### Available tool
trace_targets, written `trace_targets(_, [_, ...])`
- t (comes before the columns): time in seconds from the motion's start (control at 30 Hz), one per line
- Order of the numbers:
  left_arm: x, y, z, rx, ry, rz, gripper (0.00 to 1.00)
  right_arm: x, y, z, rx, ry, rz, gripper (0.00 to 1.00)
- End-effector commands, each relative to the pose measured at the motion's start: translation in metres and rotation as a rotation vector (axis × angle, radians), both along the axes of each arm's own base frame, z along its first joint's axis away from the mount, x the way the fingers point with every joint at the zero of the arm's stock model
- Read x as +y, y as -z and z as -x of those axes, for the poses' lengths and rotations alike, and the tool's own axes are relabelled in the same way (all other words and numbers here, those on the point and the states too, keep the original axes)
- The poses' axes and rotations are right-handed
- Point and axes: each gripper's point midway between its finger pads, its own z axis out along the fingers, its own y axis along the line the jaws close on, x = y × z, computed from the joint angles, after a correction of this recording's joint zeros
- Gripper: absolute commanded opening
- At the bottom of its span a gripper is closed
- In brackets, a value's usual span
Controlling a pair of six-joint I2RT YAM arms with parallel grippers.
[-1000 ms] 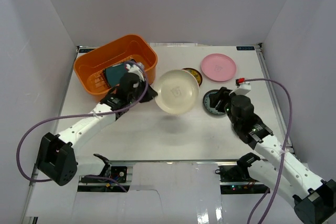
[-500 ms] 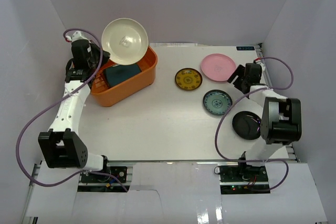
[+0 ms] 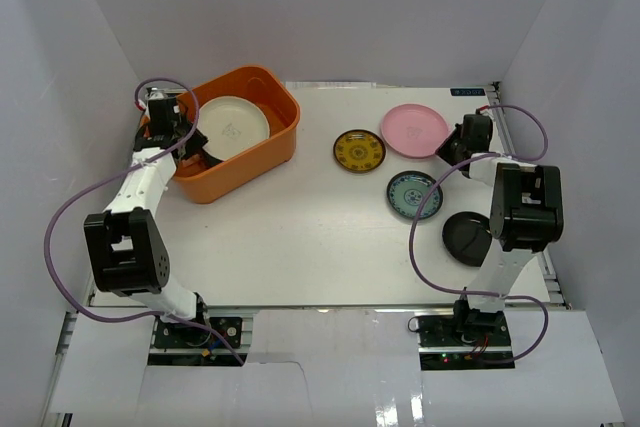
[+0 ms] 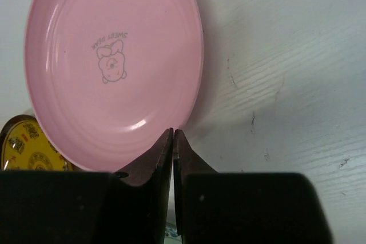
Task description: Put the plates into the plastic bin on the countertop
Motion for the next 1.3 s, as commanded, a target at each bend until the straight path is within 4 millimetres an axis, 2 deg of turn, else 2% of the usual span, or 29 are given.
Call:
trace_targets(0.0, [0.003, -0.01, 0.0, -0.04, 0.002, -0.02, 0.5, -0.001, -0.074, -0.009, -0.197, -0.005, 0.008, 0.08])
trace_targets(0.03, [-0.002, -0.017, -0.001, -0.061, 0.024, -0.007, 0.59, 0.0, -0.081, -0.003, -0.214, -0.006, 0.009, 0.08])
trace_targets(0.07, [-0.004, -0.027, -0.003, -0.096, 0.033, 0.001, 0.74, 0.0, -0.09, 0.001, -0.237, -0.005, 0.01, 0.08])
trace_targets(0.1, [-0.005, -0.045, -0.002, -0.141, 0.036, 0.002, 0.8, 0.001, -0.118, 0.007, -0.302, -0.009, 0.013, 0.08])
trace_targets(0.17, [-0.02, -0.068, 0.0, -0.198, 0.098, 0.049, 0.89, 0.005, -0.126, 0.023, -0.33, -0.013, 0.011, 0.08])
trace_targets(0.27, [-0.04, -0.11, 0.012, -0.302, 0.17, 0.105, 0.9, 0.013, -0.156, 0.049, -0.4, -0.045, -0.005, 0.08])
trace_targets(0.3, [-0.047, -0.12, 0.017, -0.329, 0.198, 0.113, 0.89, 0.013, -0.149, 0.052, -0.38, -0.048, -0.008, 0.08])
trace_targets(0.33, [-0.063, -0.139, 0.03, -0.379, 0.25, 0.124, 0.9, 0.015, -0.163, 0.06, -0.418, -0.052, -0.008, 0.08])
trace_targets(0.37, [-0.073, -0.146, 0.037, -0.399, 0.281, 0.13, 0.89, 0.015, -0.159, 0.066, -0.411, -0.048, -0.007, 0.08])
trace_targets(0.43, [-0.1, -0.161, 0.06, -0.441, 0.373, 0.136, 0.9, 0.002, -0.152, 0.067, -0.383, 0.006, 0.036, 0.23])
trace_targets(0.47, [-0.123, -0.161, 0.072, -0.438, 0.441, 0.148, 0.89, -0.004, -0.144, 0.064, -0.35, 0.025, 0.054, 0.34])
trace_targets(0.5, [-0.134, -0.161, 0.082, -0.439, 0.479, 0.148, 0.89, -0.009, -0.126, 0.054, -0.28, 0.035, 0.069, 0.52])
trace_targets(0.53, [-0.153, -0.155, 0.101, -0.437, 0.55, 0.151, 0.89, -0.014, -0.116, 0.047, -0.243, 0.038, 0.079, 0.58])
trace_targets(0.57, [-0.163, -0.148, 0.113, -0.421, 0.596, 0.161, 0.89, -0.015, -0.121, 0.035, -0.244, 0.04, 0.084, 0.67])
trace_targets(0.6, [-0.171, -0.142, 0.124, -0.413, 0.634, 0.172, 0.89, -0.015, -0.094, 0.026, -0.177, 0.035, 0.083, 0.69])
trace_targets(0.67, [-0.184, -0.122, 0.152, -0.387, 0.713, 0.198, 0.89, -0.016, -0.078, 0.015, -0.135, 0.038, 0.078, 0.74])
trace_targets(0.7, [-0.19, -0.115, 0.164, -0.375, 0.756, 0.217, 0.89, -0.017, -0.058, 0.009, -0.089, 0.042, 0.077, 0.78])
trace_targets(0.77, [-0.195, -0.098, 0.188, -0.359, 0.805, 0.244, 0.9, -0.018, -0.055, -0.009, -0.085, 0.053, 0.066, 0.8])
trace_targets(0.8, [-0.198, -0.092, 0.198, -0.348, 0.831, 0.263, 0.9, -0.018, -0.032, -0.014, -0.035, 0.056, 0.057, 0.8])
trace_targets(0.87, [-0.2, -0.084, 0.212, -0.336, 0.846, 0.288, 0.9, -0.016, -0.028, -0.03, -0.03, 0.06, 0.037, 0.77])
trace_targets(0.9, [-0.199, -0.079, 0.219, -0.334, 0.849, 0.298, 0.9, -0.016, -0.008, -0.033, 0.009, 0.071, 0.022, 0.65])
trace_targets(0.97, [-0.202, -0.078, 0.226, -0.328, 0.868, 0.317, 0.9, -0.012, -0.005, -0.047, -0.001, 0.065, -0.005, 0.47])
trace_targets(1.0, [-0.202, -0.08, 0.227, -0.332, 0.87, 0.318, 0.9, -0.011, 0.007, -0.048, 0.021, 0.074, -0.02, 0.2])
trace_targets(1.03, [-0.203, -0.081, 0.227, -0.331, 0.872, 0.319, 0.9, -0.01, 0.006, -0.05, 0.021, 0.079, -0.027, 0.08])
trace_targets(1.07, [-0.204, -0.082, 0.225, -0.33, 0.875, 0.319, 0.9, -0.015, 0.006, -0.047, 0.012, 0.101, -0.018, 0.08])
trace_targets(1.13, [-0.208, -0.084, 0.217, -0.314, 0.885, 0.313, 0.91, -0.02, -0.033, -0.046, -0.11, 0.116, 0.002, 0.08])
trace_targets(1.17, [-0.211, -0.085, 0.213, -0.316, 0.893, 0.315, 0.91, -0.025, -0.036, -0.036, -0.124, 0.132, 0.013, 0.08])
trace_targets(1.2, [-0.214, -0.087, 0.21, -0.315, 0.899, 0.319, 0.91, -0.027, -0.076, -0.034, -0.206, 0.134, 0.023, 0.08])
trace_targets(1.27, [-0.227, -0.091, 0.198, -0.317, 0.913, 0.325, 0.91, -0.031, -0.108, -0.02, -0.271, 0.132, 0.051, 0.08])
